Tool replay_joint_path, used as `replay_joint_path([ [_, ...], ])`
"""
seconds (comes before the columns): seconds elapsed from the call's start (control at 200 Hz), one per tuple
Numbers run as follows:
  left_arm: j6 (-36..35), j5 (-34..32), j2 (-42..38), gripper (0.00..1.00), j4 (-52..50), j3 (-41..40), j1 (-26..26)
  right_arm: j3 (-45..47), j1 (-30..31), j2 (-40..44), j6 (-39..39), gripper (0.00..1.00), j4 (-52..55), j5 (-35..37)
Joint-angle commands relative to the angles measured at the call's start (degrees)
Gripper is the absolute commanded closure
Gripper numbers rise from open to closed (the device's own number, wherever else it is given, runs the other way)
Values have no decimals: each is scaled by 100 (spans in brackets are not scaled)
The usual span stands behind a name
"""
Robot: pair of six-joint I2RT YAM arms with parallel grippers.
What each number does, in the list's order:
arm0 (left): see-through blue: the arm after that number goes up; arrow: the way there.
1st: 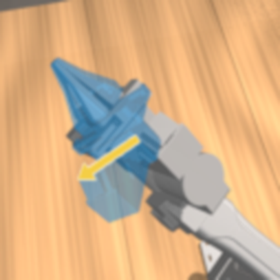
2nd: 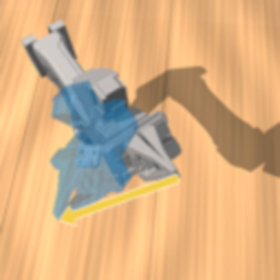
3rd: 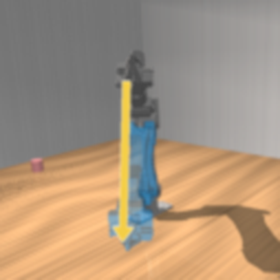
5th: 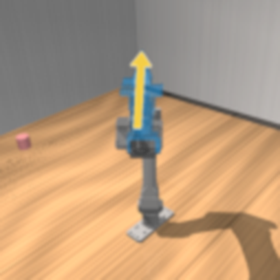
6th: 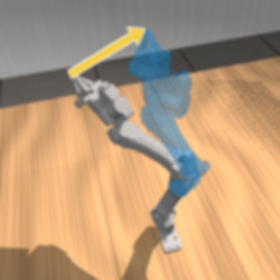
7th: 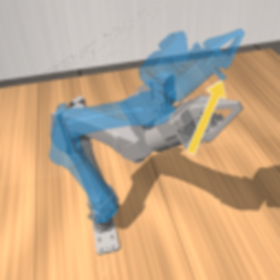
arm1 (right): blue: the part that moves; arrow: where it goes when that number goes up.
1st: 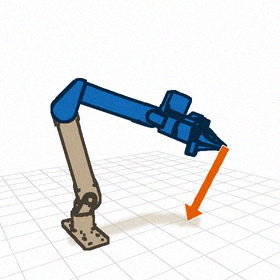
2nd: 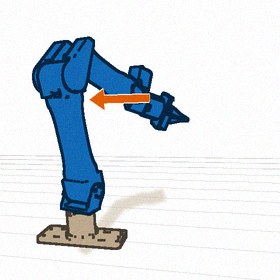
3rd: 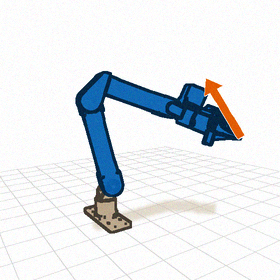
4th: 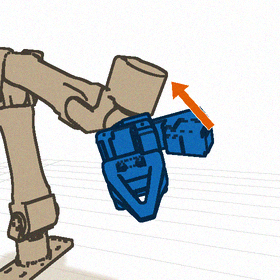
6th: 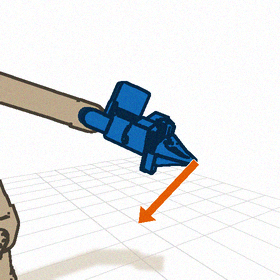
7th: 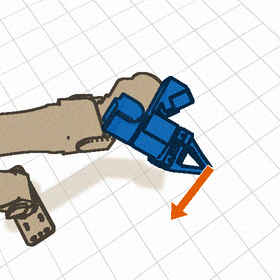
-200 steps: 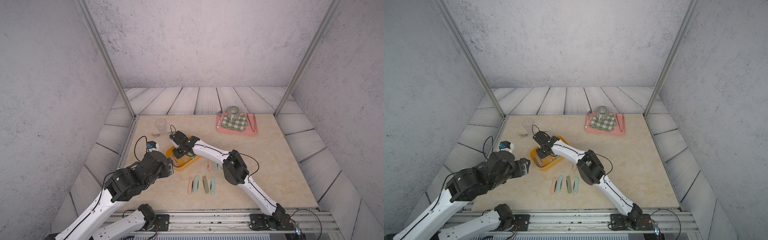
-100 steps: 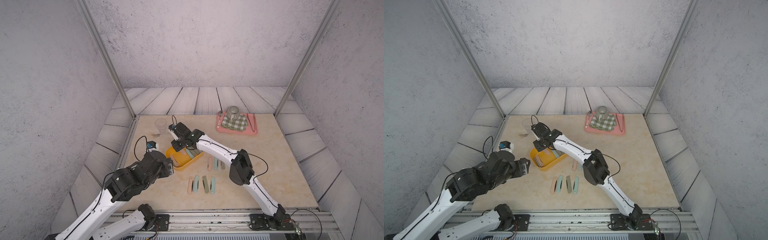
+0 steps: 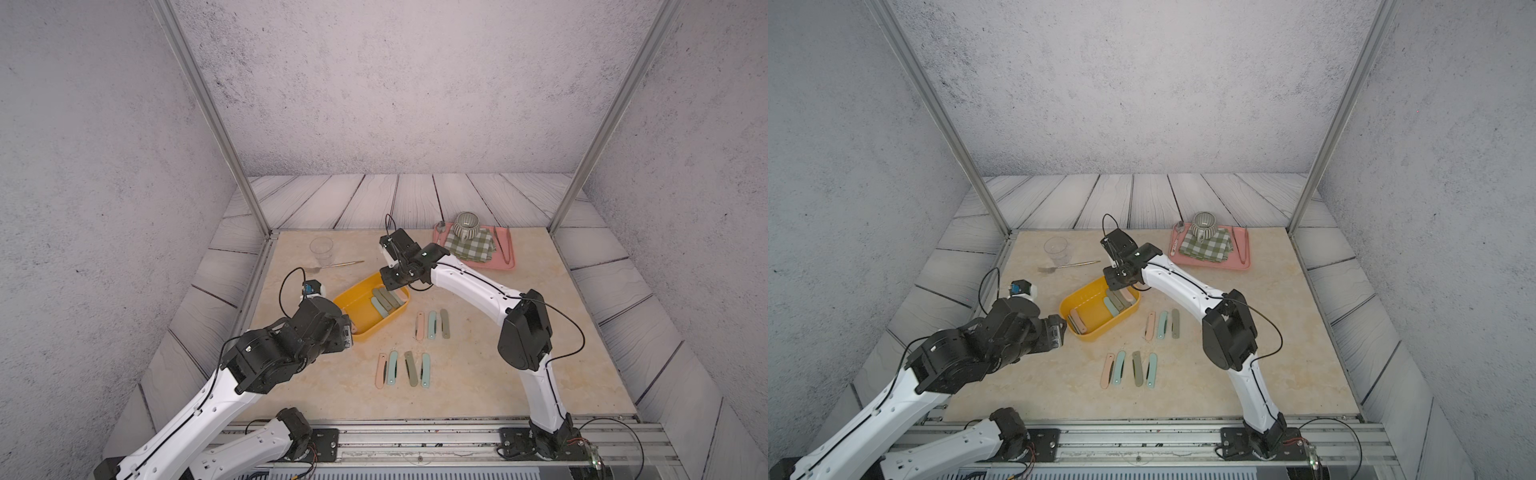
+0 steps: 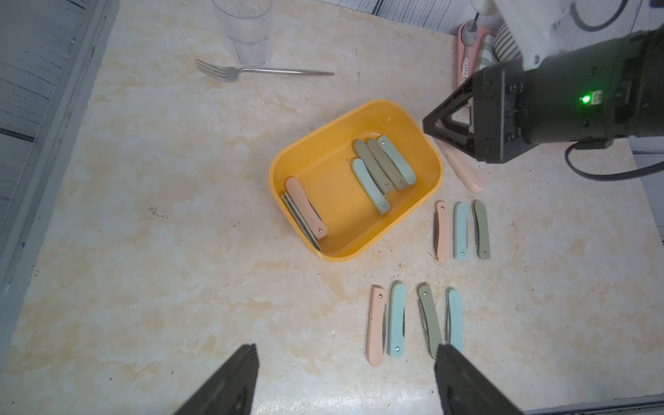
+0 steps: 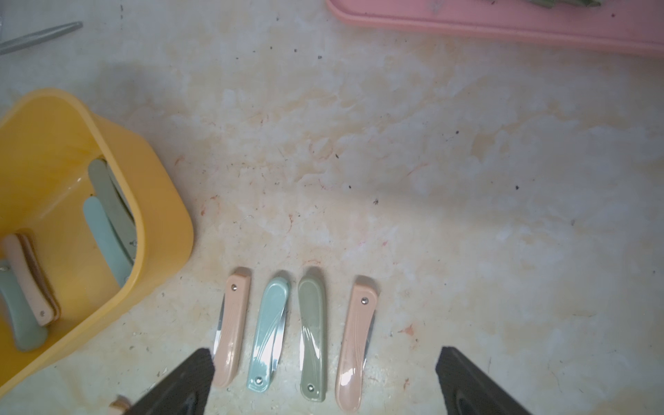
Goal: Take the fruit knife out of the storage box
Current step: Pick up the fruit knife from the storage box, then place the fruit knife at the center of the board.
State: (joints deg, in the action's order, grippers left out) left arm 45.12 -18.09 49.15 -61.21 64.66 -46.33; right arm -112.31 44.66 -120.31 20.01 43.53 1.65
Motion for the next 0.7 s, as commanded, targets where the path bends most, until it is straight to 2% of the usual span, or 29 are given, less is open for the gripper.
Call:
replay_joint_path([
  [0.0, -112, 113, 141, 19, 100, 47, 42, 585, -183, 517, 217, 88, 69, 116],
  [0.165, -157, 340, 312, 19, 367, 5, 47, 1761, -623, 1016, 384, 88, -273, 107],
  [0.35, -129, 485, 480, 19, 558, -6, 41, 2689, -1114, 1333, 450, 88, -627, 257],
  [0.565, -101, 668, 655, 19, 750, -15, 31, 3511, -1571, 1546, 597, 88, -1089, 253],
  [0.696, -74, 683, 726, 19, 781, -7, 30, 3877, -1615, 1589, 644, 88, -1313, 280],
])
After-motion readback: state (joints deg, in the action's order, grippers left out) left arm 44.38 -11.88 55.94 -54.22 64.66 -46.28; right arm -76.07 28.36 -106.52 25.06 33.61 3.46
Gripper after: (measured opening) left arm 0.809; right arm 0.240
